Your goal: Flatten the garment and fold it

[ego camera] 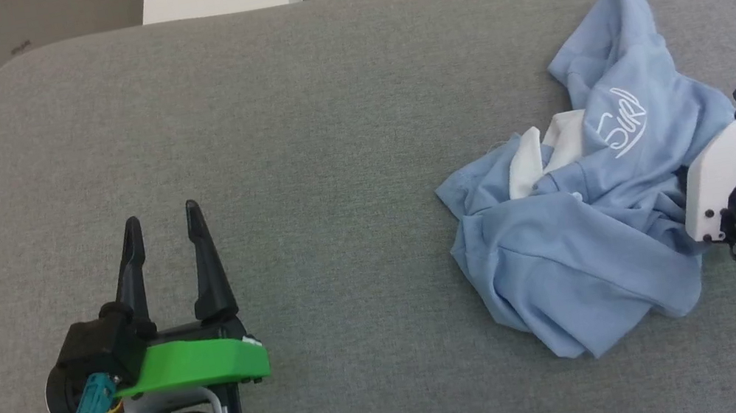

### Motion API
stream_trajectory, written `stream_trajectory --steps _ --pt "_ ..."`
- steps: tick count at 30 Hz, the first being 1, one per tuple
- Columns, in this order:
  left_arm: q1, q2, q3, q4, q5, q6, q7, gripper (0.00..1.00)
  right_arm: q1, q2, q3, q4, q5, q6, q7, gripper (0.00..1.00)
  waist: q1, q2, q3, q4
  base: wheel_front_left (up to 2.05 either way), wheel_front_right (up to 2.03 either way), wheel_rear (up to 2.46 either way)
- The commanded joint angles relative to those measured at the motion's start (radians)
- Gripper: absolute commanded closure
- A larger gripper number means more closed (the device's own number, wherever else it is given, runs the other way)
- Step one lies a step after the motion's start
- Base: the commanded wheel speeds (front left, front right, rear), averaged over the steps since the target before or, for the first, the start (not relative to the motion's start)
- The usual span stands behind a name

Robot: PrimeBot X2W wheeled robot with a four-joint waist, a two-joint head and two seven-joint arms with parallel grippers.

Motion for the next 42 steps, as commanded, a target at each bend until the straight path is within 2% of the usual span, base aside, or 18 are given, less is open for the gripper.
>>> stream_trajectory --steps 1,7,13,17,18,19,24,27,31,36,42 --pt "0.003 -0.005 0.001 0.007 0.011 -0.004 -0.004 0.00 0.048 0.013 0.004 0.000 0.020 -0.001 0.007 1.00 0.0000 0.0000 -0.015 -0.007 0.00 0.00 0.00" --pt "0.024 -0.005 -0.002 0.031 -0.002 0.000 -0.004 0.00 0.240 0.027 -0.013 -0.219 0.087 -0.001 -0.007 1.00 0.0000 0.0000 -0.082 -0.041 0.00 0.00 0.00" --pt "0.048 -0.005 0.005 0.040 -0.001 -0.011 -0.004 0.00 0.528 0.041 -0.048 -0.529 0.153 -0.001 0.072 1.00 0.0000 0.0000 -0.129 -0.099 0.00 0.00 0.00" --pt "0.054 -0.005 -0.004 0.050 -0.009 -0.020 -0.004 0.00 0.650 0.042 -0.072 -0.614 0.237 -0.001 0.085 1.00 0.0000 0.0000 -0.142 -0.131 0.00 0.00 0.00" --pt "0.055 -0.005 -0.008 0.053 -0.010 -0.021 -0.004 0.00 0.666 0.042 -0.075 -0.621 0.247 -0.001 0.077 0.84 0.0000 0.0000 -0.144 -0.138 0.00 0.00 0.00" --pt "0.056 -0.005 -0.017 0.059 -0.015 -0.023 -0.004 0.00 0.681 0.042 -0.073 -0.631 0.248 -0.001 0.059 0.00 0.0000 0.0000 -0.145 -0.146 0.00 0.00 0.00" --pt "0.036 -0.005 -0.110 0.117 -0.060 -0.048 -0.004 0.00 0.675 0.042 -0.062 -0.649 0.255 -0.001 -0.129 0.00 0.0000 0.0000 -0.146 -0.164 0.00 0.00 0.00" --pt "-0.006 -0.005 -0.216 0.186 -0.100 -0.068 0.010 0.00 0.659 0.042 -0.019 -0.655 0.229 -0.001 -0.261 0.00 0.0000 0.0000 -0.145 -0.174 0.00 0.00 0.00" --pt "-0.095 -0.005 -0.356 0.268 -0.159 -0.081 0.080 0.00 0.636 0.042 0.039 -0.645 0.208 -0.001 -0.379 0.00 0.0000 0.0000 -0.144 -0.188 0.00 0.00 0.00" --pt "-0.243 -0.005 -0.492 0.375 -0.207 -0.052 0.172 0.00 0.602 0.042 0.106 -0.644 0.192 -0.001 -0.502 0.00 0.0000 0.0000 -0.122 -0.213 0.00 0.00 0.00" --pt "-0.418 -0.005 -0.609 0.569 -0.272 0.023 0.358 0.00 0.553 0.042 0.192 -0.622 0.199 -0.001 -0.641 0.00 0.0000 0.0000 -0.070 -0.262 0.00 0.00 0.00"
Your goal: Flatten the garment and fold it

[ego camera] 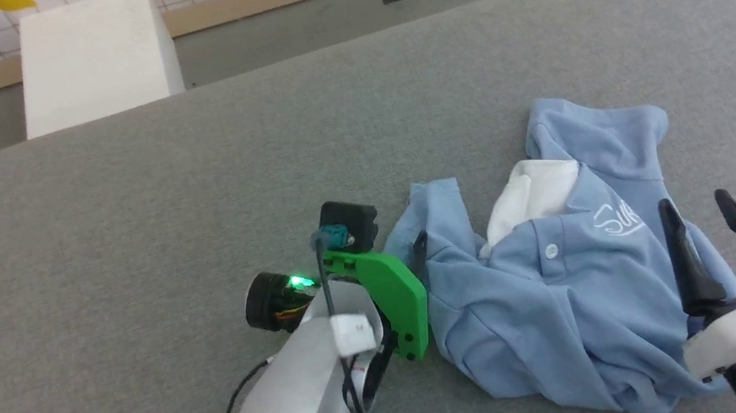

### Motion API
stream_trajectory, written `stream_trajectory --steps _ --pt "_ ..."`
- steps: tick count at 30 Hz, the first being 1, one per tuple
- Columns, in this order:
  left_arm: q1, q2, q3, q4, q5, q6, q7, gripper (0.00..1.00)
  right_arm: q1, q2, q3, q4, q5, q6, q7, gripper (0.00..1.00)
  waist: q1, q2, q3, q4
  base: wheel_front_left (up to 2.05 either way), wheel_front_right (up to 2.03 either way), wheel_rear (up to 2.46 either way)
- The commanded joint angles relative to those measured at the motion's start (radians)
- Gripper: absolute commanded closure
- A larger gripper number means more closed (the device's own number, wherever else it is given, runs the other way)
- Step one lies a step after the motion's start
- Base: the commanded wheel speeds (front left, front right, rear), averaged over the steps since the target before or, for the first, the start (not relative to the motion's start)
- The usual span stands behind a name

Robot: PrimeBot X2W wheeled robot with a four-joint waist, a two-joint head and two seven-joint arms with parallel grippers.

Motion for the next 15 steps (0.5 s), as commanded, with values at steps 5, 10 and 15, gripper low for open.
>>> stream_trajectory --steps 5,10,15 --pt "-0.106 0.001 -0.066 0.155 -0.022 0.073 0.183 0.00 -0.035 0.000 0.053 0.049 0.016 -0.001 -0.045 0.00 0.0000 0.0000 0.058 -0.060 0.00 0.00 0.00" --pt "-0.132 0.001 -0.096 0.198 -0.084 0.035 0.271 0.15 -0.052 0.000 0.073 0.080 0.026 -0.001 -0.057 0.00 0.0000 0.0000 0.065 -0.071 0.00 0.00 0.00" --pt "-0.134 0.001 -0.104 0.181 -0.134 0.003 0.224 1.00 -0.060 0.000 0.071 0.093 0.026 -0.001 -0.057 0.00 0.0000 0.0000 0.058 -0.057 0.00 0.00 0.00"
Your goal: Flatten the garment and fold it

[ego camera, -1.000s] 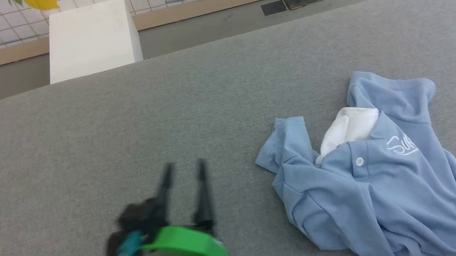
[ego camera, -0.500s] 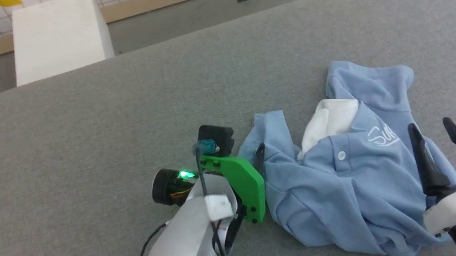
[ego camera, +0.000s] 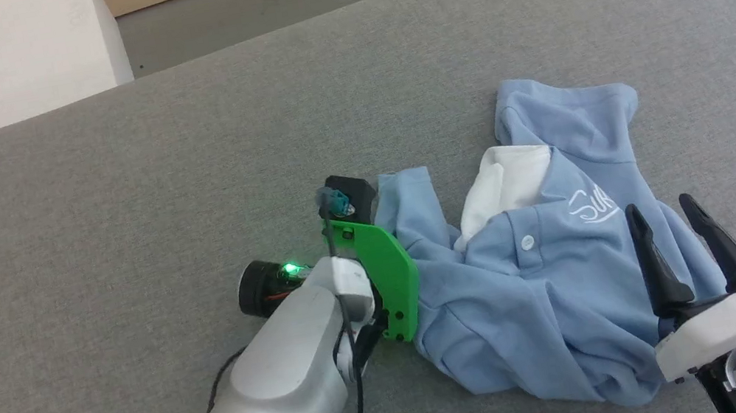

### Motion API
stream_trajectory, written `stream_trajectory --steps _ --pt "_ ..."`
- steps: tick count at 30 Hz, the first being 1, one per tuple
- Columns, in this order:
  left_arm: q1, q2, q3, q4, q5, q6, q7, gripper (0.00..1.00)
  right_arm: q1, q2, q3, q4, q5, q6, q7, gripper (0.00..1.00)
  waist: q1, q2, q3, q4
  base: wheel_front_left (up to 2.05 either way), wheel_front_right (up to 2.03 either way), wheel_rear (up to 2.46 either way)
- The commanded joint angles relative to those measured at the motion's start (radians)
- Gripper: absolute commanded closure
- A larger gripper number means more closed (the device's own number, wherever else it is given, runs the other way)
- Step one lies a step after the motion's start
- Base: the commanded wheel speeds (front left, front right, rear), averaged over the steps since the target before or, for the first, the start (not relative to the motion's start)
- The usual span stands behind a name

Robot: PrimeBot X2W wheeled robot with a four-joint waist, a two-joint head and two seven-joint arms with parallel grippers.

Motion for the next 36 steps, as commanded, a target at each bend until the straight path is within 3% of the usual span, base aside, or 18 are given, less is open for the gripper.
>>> stream_trajectory --steps 1,6,9,13,19,24,27,29,33,36 --pt "0.014 -0.001 0.015 -0.001 -0.015 0.011 -0.054 1.00 -0.018 0.000 -0.002 0.001 0.004 -0.001 -0.005 0.00 0.0000 0.0000 -0.009 0.014 0.00 0.00 0.00" --pt "0.054 0.033 0.137 -0.046 -0.048 0.071 -0.301 1.00 -0.017 0.000 -0.022 -0.006 0.002 -0.001 -0.004 0.00 0.0000 0.0000 -0.033 0.056 0.00 0.00 0.00" --pt "0.113 0.091 0.221 -0.094 -0.073 0.115 -0.417 1.00 -0.011 0.000 -0.035 -0.013 -0.003 -0.001 0.000 0.00 0.0000 0.0000 -0.048 0.091 0.00 0.00 0.00" --pt "0.227 0.182 0.307 -0.180 -0.102 0.176 -0.491 1.00 -0.006 0.000 -0.048 -0.020 -0.007 -0.001 0.007 0.00 0.0000 0.0000 -0.065 0.133 0.00 0.00 0.00" --pt "0.441 0.286 0.368 -0.338 -0.141 0.270 -0.458 1.00 0.005 0.000 -0.072 -0.026 -0.005 -0.001 0.022 0.00 0.0000 0.0000 -0.078 0.185 0.00 0.00 0.00" --pt "0.592 0.329 0.347 -0.427 -0.171 0.336 -0.329 1.00 0.015 0.000 -0.134 -0.008 0.011 -0.001 0.069 0.00 0.0000 0.0000 -0.088 0.211 0.00 0.00 0.00" --pt "0.651 0.338 0.339 -0.485 -0.199 0.352 -0.270 0.98 0.016 0.000 -0.179 0.006 0.015 -0.001 0.109 0.00 0.0000 0.0000 -0.092 0.228 0.00 0.00 0.00" --pt "0.666 0.338 0.344 -0.532 -0.202 0.345 -0.290 0.00 0.010 0.000 -0.191 0.003 0.010 -0.001 0.123 0.00 0.0000 0.0000 -0.092 0.240 0.00 0.00 0.00" --pt "0.662 0.357 0.341 -0.610 -0.154 0.329 -0.366 0.00 -0.001 0.000 -0.180 -0.014 0.009 -0.001 0.140 0.00 0.0000 0.0000 -0.090 0.259 0.00 0.00 0.00" --pt "0.634 0.410 0.323 -0.656 -0.099 0.307 -0.383 0.00 0.001 0.000 -0.167 -0.032 0.013 -0.001 0.144 0.00 0.0000 0.0000 -0.079 0.265 0.00 0.00 0.00"
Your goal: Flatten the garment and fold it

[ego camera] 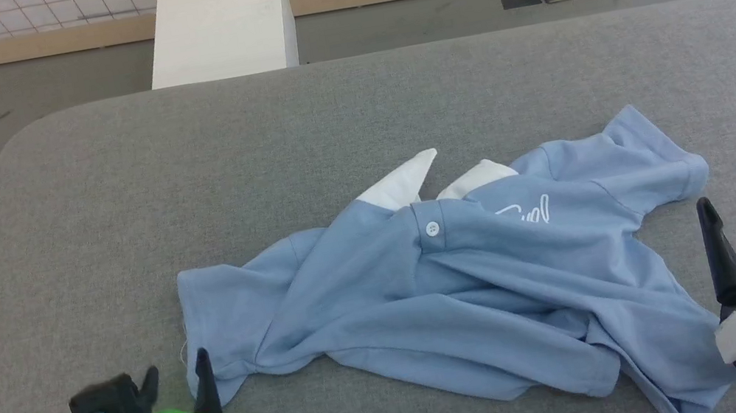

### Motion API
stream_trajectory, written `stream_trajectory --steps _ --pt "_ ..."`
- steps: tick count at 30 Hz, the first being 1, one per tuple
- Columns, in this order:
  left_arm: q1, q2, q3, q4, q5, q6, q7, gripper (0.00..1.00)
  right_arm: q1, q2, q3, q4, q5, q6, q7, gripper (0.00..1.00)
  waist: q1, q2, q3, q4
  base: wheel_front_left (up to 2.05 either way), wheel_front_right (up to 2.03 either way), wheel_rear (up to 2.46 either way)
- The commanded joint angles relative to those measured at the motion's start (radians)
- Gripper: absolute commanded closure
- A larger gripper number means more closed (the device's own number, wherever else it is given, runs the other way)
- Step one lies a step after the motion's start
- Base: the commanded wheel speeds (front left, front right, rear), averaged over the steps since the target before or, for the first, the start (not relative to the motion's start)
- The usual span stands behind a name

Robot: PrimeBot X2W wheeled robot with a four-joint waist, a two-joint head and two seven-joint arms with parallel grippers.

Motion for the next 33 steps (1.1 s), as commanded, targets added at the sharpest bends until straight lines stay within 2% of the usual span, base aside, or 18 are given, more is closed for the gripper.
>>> stream_trajectory --steps 1,3,8,10,14,19,26,30,33 --pt "-0.029 0.036 -0.006 -0.014 0.026 -0.014 0.004 0.00 -0.006 -0.001 0.004 -0.009 0.004 -0.001 0.003 0.00 0.0000 0.0000 0.012 0.003 0.00 0.00 0.00" --pt "-0.070 0.088 -0.024 -0.034 0.057 -0.049 0.030 0.00 -0.007 -0.001 0.010 -0.017 0.008 -0.001 0.001 0.00 0.0000 0.0000 0.026 0.001 0.00 0.00 0.00" --pt "-0.214 0.206 -0.076 -0.032 0.108 -0.177 0.144 0.00 -0.021 -0.001 0.036 -0.033 0.012 -0.001 -0.009 0.00 0.0000 0.0000 0.078 -0.018 0.00 0.00 0.00" --pt "-0.265 0.231 -0.086 -0.010 0.105 -0.223 0.187 0.00 -0.029 -0.001 0.045 -0.036 0.013 -0.001 -0.013 0.00 0.0000 0.0000 0.097 -0.029 0.00 0.00 0.00" --pt "-0.341 0.255 -0.098 0.049 0.097 -0.279 0.254 0.00 -0.043 -0.001 0.058 -0.034 0.021 -0.001 -0.021 0.00 0.0000 0.0000 0.136 -0.056 0.00 0.00 0.00" --pt "-0.390 0.255 -0.118 0.141 0.088 -0.312 0.317 0.00 -0.057 -0.001 0.070 -0.026 0.020 -0.001 -0.029 0.00 0.0000 0.0000 0.174 -0.084 0.00 0.00 0.00" --pt "-0.418 0.218 -0.150 0.253 0.054 -0.354 0.384 0.00 -0.074 -0.001 0.069 -0.022 0.015 -0.001 -0.035 0.00 0.0000 0.0000 0.194 -0.099 0.00 0.00 0.00" --pt "-0.425 0.195 -0.175 0.274 0.028 -0.380 0.442 0.00 -0.077 -0.001 0.070 -0.022 0.011 -0.001 -0.031 0.00 0.0000 0.0000 0.192 -0.094 0.00 0.00 0.00" --pt "-0.442 0.183 -0.185 0.278 0.031 -0.390 0.445 0.00 -0.079 -0.001 0.071 -0.028 0.003 -0.001 -0.027 0.00 0.0000 0.0000 0.193 -0.084 0.00 0.00 0.00"
